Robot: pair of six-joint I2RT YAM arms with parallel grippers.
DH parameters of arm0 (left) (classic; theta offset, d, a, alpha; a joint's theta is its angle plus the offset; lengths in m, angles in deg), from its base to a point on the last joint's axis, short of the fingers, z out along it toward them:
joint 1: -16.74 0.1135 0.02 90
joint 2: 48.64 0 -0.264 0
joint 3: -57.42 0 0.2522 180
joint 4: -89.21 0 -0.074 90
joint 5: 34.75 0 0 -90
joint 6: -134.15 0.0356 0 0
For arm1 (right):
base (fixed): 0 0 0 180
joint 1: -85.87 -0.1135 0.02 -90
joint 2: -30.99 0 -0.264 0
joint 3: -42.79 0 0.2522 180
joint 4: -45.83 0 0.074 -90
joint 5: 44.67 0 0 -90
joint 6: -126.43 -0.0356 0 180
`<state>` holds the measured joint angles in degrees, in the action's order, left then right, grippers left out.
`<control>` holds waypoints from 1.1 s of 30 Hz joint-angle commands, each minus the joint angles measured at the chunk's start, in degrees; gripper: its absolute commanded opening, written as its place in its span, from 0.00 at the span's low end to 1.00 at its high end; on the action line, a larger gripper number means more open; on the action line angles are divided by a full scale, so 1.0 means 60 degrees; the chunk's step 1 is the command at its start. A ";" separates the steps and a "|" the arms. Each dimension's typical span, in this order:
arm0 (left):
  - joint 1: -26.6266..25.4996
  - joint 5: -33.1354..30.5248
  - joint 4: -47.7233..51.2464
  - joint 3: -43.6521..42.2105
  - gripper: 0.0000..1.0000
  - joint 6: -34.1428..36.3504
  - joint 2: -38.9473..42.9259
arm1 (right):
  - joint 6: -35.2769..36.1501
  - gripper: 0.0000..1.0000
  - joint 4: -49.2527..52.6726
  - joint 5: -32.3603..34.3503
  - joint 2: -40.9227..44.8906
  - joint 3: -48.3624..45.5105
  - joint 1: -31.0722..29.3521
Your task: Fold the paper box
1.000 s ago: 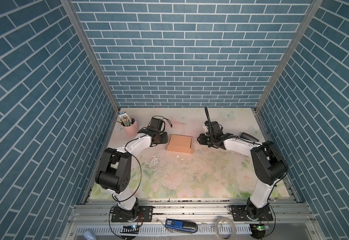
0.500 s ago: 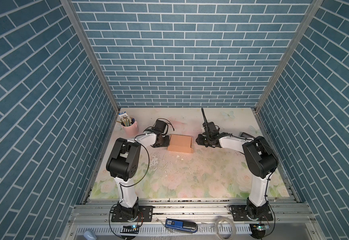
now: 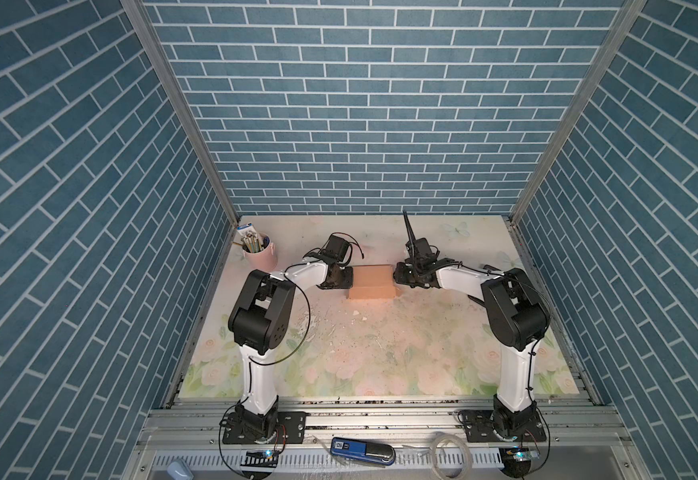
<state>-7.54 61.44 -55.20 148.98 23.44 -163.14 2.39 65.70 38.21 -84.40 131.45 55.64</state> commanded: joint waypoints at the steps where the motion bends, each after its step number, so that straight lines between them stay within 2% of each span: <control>1: -0.0298 0.0270 0.0054 0.0565 0.36 -0.0120 -0.0346 | 0.0193 0.32 0.0294 -0.0051 -0.0098 0.0193 0.0223; 8: -0.0313 0.0181 0.0224 0.0951 0.37 -0.0209 -0.0501 | 0.0484 0.34 0.0411 0.0095 0.0287 -0.0195 0.0946; 17: -0.0124 0.0068 0.0025 -0.0352 0.38 -0.0337 0.0917 | 0.0449 0.35 0.0144 0.0220 0.1475 -0.1370 0.1451; 25: -0.0125 0.0992 -0.0853 -0.1746 0.38 -0.1089 0.2352 | -0.0278 0.36 -0.0498 -0.0625 0.2875 -0.2465 0.1436; 30: -0.0194 0.1626 -0.1927 -0.2558 0.38 -0.1958 0.2956 | -0.0883 0.37 -0.1055 -0.1262 0.3354 -0.2982 0.1323; 33: -0.0303 0.1634 -0.2091 -0.2708 0.39 -0.2127 0.3084 | -0.1113 0.37 -0.1288 -0.1478 0.3439 -0.3144 0.1199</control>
<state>-8.74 69.51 -64.29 133.62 13.36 -145.92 -0.82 60.35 32.09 -65.19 113.30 63.70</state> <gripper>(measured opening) 0.384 0.368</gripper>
